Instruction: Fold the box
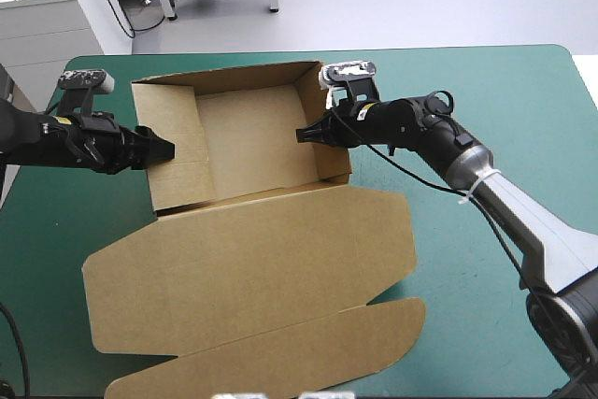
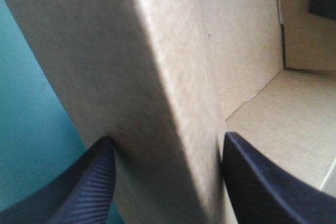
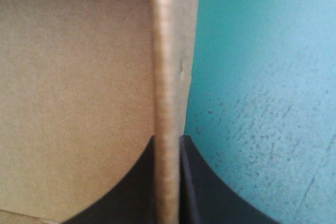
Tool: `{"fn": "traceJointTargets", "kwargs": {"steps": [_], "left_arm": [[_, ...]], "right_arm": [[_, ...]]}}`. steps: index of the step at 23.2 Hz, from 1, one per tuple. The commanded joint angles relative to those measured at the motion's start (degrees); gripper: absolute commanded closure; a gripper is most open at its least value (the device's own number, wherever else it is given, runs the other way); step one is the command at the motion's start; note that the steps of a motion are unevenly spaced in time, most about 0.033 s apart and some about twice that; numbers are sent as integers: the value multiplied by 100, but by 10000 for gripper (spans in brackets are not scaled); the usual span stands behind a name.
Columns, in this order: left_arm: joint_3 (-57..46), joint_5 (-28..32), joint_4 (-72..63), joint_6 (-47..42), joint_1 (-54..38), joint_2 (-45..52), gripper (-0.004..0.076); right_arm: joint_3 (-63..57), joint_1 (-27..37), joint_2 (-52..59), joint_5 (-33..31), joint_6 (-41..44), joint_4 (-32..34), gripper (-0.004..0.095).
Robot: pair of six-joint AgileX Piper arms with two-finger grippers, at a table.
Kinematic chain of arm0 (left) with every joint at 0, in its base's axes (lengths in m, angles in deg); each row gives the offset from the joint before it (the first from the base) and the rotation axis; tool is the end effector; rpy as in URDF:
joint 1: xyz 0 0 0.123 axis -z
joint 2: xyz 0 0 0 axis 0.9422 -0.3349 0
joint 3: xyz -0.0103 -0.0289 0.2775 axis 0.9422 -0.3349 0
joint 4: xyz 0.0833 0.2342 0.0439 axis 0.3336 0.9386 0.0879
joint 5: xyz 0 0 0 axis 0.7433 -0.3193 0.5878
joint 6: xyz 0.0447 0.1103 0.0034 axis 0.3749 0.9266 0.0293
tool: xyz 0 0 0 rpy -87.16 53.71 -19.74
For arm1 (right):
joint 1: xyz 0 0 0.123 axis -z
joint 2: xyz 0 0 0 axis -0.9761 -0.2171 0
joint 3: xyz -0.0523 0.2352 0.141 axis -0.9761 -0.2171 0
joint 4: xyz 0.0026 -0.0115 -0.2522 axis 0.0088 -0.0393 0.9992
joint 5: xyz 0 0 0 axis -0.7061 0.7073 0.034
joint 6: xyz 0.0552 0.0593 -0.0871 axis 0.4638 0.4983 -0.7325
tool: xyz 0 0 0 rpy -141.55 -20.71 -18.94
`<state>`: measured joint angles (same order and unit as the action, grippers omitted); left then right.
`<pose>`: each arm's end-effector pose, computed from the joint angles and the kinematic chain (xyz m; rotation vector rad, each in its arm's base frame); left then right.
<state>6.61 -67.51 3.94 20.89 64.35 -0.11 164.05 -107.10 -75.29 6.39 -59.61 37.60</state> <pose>0.2725 -0.0316 0.3861 0.2687 2.4437 -0.5622 0.3539 0.2284 0.3278 -0.4447 2.2333 0.6206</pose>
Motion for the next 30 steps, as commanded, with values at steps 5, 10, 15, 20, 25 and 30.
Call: {"fn": "traceJointTargets", "kwargs": {"steps": [5,10,15,20,25,30], "left_arm": [[141,-257,479,-729,603,133,408],[141,-162,1975,-2466,1188,52,414],[141,-91,2312,-2487,1557,-34,733],[141,526,3175,-3057,2057,-56,732],[227,541,3583,-3093,2168,-315,732],[687,497,3544,-3073,2173,-946,732]], "right_arm": [[342,-231,319,195,-19,-362,905],[342,-231,319,-19,43,-375,905],[352,-231,329,-229,134,-350,905],[352,-221,329,-742,476,774,905],[417,-221,342,-1240,1007,1856,905],[730,0,318,-2122,1361,2477,907]]}}
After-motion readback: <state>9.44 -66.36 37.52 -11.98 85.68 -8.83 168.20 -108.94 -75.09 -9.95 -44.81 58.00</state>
